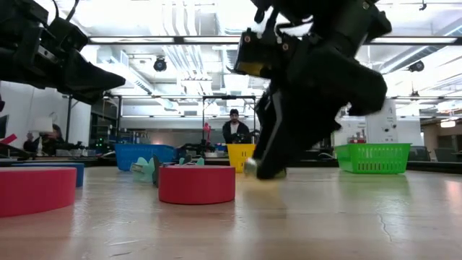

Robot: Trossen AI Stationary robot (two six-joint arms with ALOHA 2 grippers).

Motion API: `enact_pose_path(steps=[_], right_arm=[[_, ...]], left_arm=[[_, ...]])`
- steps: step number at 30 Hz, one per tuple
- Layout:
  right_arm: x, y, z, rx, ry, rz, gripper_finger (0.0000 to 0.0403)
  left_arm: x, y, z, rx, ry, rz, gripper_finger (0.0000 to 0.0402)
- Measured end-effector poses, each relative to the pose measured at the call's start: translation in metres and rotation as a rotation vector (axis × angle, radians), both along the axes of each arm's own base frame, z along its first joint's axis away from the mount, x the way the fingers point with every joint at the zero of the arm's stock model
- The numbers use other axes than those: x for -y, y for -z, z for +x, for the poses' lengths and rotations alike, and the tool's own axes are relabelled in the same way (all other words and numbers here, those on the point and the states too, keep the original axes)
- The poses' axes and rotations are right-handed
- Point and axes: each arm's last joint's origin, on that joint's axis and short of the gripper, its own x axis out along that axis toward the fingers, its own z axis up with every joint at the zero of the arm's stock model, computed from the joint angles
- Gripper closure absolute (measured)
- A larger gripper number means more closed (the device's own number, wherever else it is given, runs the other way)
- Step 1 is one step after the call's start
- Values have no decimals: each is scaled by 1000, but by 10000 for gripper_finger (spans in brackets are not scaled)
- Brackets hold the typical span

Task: Pick and place Stapler, Stapler remover, tape
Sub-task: Put the green staple box into the yellow bin

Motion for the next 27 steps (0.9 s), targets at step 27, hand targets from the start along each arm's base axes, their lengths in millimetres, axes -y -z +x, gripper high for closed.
enact_pose_path(steps=[27], right_arm=[[194, -80, -6, 183, 311, -124, 156]], left_arm=[[0, 0, 0, -2, 1, 0, 367]])
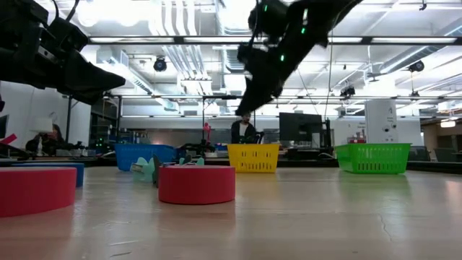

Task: Pick and place Stapler, Stapler remover, tape
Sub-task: Put the green staple box into the yellow bin, then put the right red tape into the green bin

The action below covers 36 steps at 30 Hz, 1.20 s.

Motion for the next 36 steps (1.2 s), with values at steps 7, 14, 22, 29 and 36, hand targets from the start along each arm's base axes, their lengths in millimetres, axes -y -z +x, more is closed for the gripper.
enact_pose_path(steps=[7, 14, 22, 29, 36], right_arm=[[40, 31, 1, -50, 68, 94, 161], [43, 46, 4, -79, 64, 122, 154], [44, 45, 6, -52, 74, 126, 123], [43, 44, 5, -57, 69, 122, 89], [37, 20, 11, 10, 45, 102, 70]], left_arm=[[0, 0, 0, 1, 0, 0, 367], [0, 0, 0, 0, 0, 0, 367], [0, 0, 0, 0, 0, 0, 367], [0, 0, 0, 0, 0, 0, 367], [0, 0, 0, -1, 0, 0, 367]])
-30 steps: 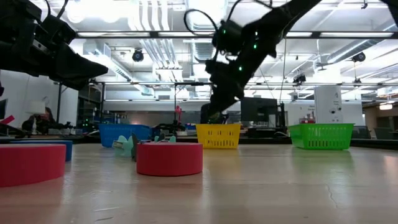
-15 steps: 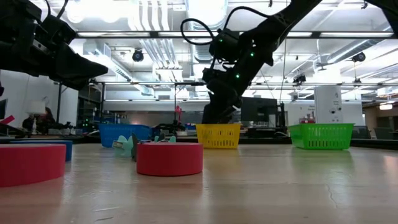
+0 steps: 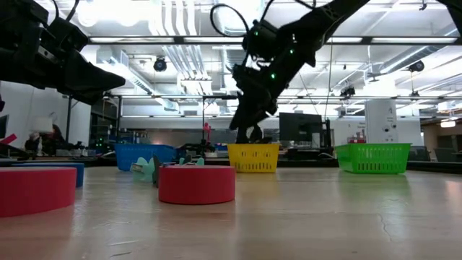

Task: Pick and place Stapler, Stapler remover, tape
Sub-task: Put the right red tape into the green bin

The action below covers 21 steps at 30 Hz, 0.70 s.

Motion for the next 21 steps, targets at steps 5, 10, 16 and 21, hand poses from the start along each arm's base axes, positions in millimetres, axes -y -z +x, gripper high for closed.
enact_pose_path(steps=[5, 10, 16, 21], right_arm=[[-16, -16, 5, 45, -42, -11, 66], [-42, -24, 14, 76, -102, -6, 73], [-82, -27, 20, 92, -177, 23, 83], [-118, -27, 21, 99, -222, 76, 91]], left_arm=[[0, 0, 0, 0, -1, 0, 367], [0, 0, 0, 0, 0, 0, 367], [0, 0, 0, 0, 0, 0, 367], [0, 0, 0, 0, 0, 0, 367]])
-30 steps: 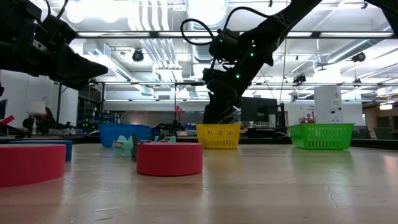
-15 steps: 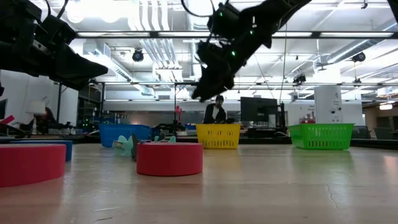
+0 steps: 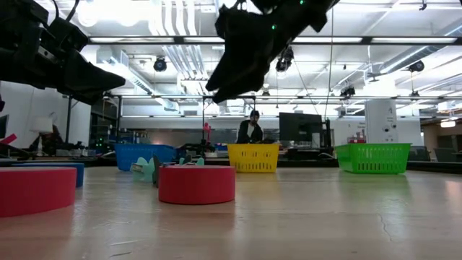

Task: Pick and place Stapler, Stapler remover, tape
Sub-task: Put the right red tape into the green bin

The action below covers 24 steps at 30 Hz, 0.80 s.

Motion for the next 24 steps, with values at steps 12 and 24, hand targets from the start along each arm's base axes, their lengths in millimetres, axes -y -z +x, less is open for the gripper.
enact_pose_path(steps=[12, 24], right_arm=[[-60, -2, -3, 44, -62, 100, 88], [-81, 5, -10, 18, -20, 165, 110]], left_arm=[[0, 0, 0, 0, 0, 0, 367], [0, 0, 0, 0, 0, 0, 367]])
